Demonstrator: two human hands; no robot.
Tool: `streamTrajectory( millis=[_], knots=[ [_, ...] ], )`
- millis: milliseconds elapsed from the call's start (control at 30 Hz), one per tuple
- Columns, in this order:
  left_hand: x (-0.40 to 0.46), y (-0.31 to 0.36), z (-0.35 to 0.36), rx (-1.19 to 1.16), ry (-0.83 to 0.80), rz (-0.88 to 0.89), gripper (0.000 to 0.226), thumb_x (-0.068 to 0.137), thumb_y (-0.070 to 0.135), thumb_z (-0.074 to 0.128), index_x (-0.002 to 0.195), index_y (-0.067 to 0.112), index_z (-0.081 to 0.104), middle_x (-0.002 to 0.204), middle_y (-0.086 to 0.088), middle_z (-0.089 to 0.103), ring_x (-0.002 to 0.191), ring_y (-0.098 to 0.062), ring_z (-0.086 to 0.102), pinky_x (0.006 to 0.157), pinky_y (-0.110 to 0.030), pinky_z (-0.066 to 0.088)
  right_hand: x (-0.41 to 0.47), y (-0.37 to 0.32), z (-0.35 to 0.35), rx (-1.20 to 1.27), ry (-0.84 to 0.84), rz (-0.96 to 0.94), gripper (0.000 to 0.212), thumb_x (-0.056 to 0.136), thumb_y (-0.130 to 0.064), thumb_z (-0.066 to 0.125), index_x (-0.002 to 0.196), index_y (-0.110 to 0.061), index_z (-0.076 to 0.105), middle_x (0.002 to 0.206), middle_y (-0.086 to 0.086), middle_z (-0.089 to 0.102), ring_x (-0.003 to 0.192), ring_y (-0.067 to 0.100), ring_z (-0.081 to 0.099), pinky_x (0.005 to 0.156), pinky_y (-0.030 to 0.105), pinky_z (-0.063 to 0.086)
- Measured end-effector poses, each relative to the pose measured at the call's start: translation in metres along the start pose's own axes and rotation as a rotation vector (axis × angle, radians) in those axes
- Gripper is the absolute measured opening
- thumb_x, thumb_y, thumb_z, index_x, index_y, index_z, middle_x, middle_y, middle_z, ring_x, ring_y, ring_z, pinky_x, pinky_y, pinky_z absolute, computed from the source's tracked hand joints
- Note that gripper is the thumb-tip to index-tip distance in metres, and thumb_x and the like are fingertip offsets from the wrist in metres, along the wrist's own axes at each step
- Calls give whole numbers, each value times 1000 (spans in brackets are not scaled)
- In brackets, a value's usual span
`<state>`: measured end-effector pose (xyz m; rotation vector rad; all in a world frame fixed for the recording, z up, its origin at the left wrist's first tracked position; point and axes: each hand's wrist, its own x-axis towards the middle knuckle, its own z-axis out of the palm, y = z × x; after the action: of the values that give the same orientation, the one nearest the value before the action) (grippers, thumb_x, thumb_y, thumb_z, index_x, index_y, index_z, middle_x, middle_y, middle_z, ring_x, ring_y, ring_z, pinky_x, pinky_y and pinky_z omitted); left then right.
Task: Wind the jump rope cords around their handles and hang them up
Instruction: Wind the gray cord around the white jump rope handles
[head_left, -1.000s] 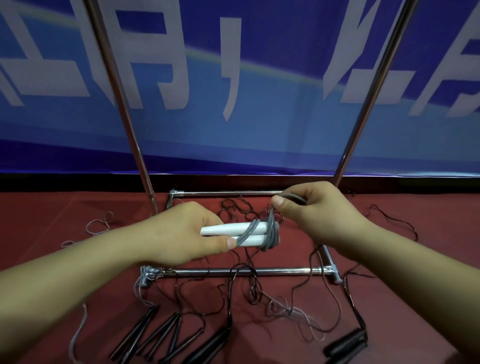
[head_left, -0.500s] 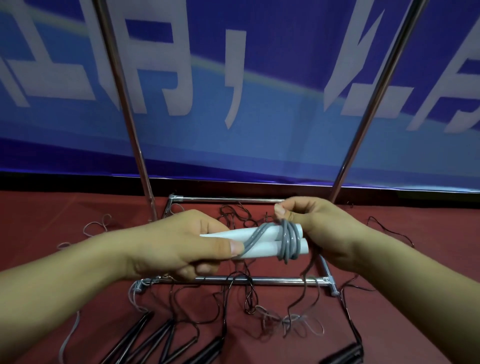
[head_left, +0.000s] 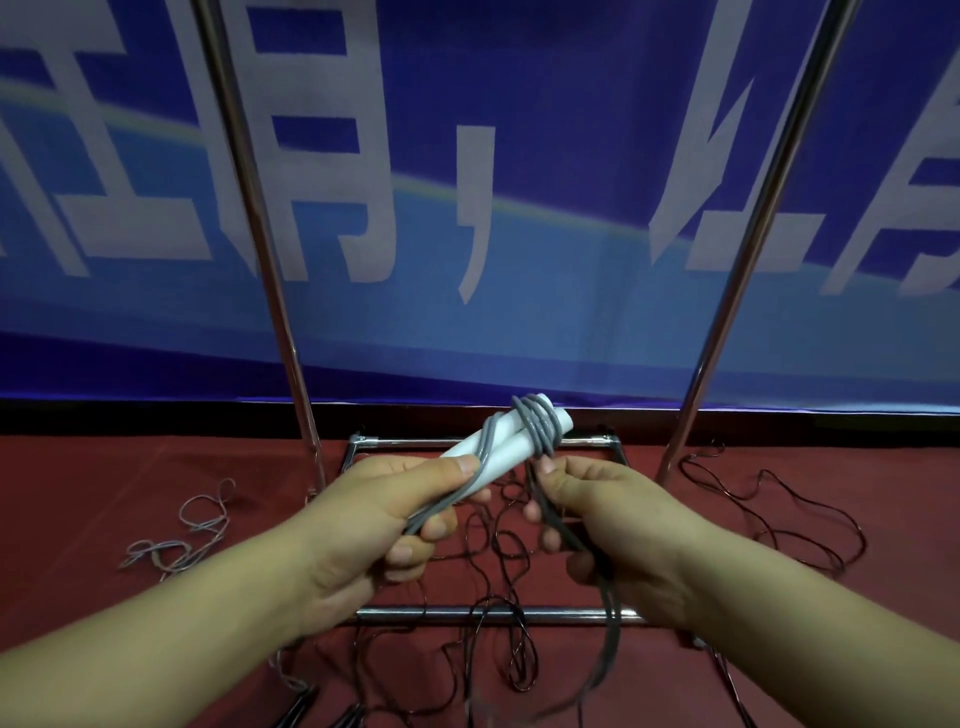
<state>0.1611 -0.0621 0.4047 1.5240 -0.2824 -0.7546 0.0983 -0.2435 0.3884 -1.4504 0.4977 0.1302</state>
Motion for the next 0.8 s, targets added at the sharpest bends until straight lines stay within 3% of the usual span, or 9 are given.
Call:
streamTrajectory(
  millis=[133, 300, 367, 467, 633, 700, 800],
  knots=[
    [12, -13, -6, 54, 108, 44, 31, 94, 33, 62, 89, 3, 71, 53, -2, 44, 36, -8, 27, 35, -17, 21, -3, 0, 7, 12, -59, -3, 18, 103, -22, 51, 97, -13, 66, 73, 3, 65, 57, 13, 58, 51, 25, 41],
    [20, -19, -12, 176, 232, 132, 33, 94, 29, 66, 87, -3, 70, 52, -6, 47, 38, -13, 31, 39, -18, 23, -3, -1, 9, -16, -126, -1, 22, 101, -16, 54, 115, -5, 66, 72, 2, 61, 59, 12, 56, 55, 24, 41],
    [21, -19, -15, 279, 275, 168, 33, 92, 31, 69, 76, 3, 71, 52, -7, 49, 39, -15, 34, 41, -20, 27, -4, -2, 9, -48, -130, -4, 23, 100, -11, 55, 117, 0, 63, 73, 2, 61, 56, 10, 53, 51, 22, 40],
    [22, -20, -17, 446, 312, 212, 41, 90, 35, 70, 54, 18, 62, 49, -2, 49, 43, -16, 38, 44, -23, 30, -2, -4, 9, -74, -89, 19, 19, 100, -8, 53, 114, 1, 62, 75, 6, 63, 50, 10, 49, 45, 21, 35],
    [23, -20, -17, 568, 299, 261, 42, 90, 38, 69, 57, 15, 56, 50, -1, 44, 45, -16, 37, 48, -27, 30, -1, -6, 4, -140, -97, 60, 3, 98, -12, 58, 99, -10, 60, 68, 8, 61, 51, 14, 51, 52, 26, 38],
    [25, -22, -20, 590, 314, 272, 41, 89, 39, 70, 58, 15, 59, 49, 1, 45, 44, -15, 39, 47, -27, 32, -2, -7, 2, -218, -100, 44, 6, 98, -18, 60, 96, -12, 61, 67, 5, 62, 53, 13, 52, 57, 28, 40],
    [28, -24, -26, 674, 346, 284, 34, 88, 44, 70, 58, 27, 64, 46, 5, 48, 41, -13, 41, 46, -27, 34, -3, -7, 2, -264, -120, 28, 10, 98, -19, 61, 92, -11, 62, 65, 2, 61, 52, 10, 50, 51, 23, 40]
  ],
)
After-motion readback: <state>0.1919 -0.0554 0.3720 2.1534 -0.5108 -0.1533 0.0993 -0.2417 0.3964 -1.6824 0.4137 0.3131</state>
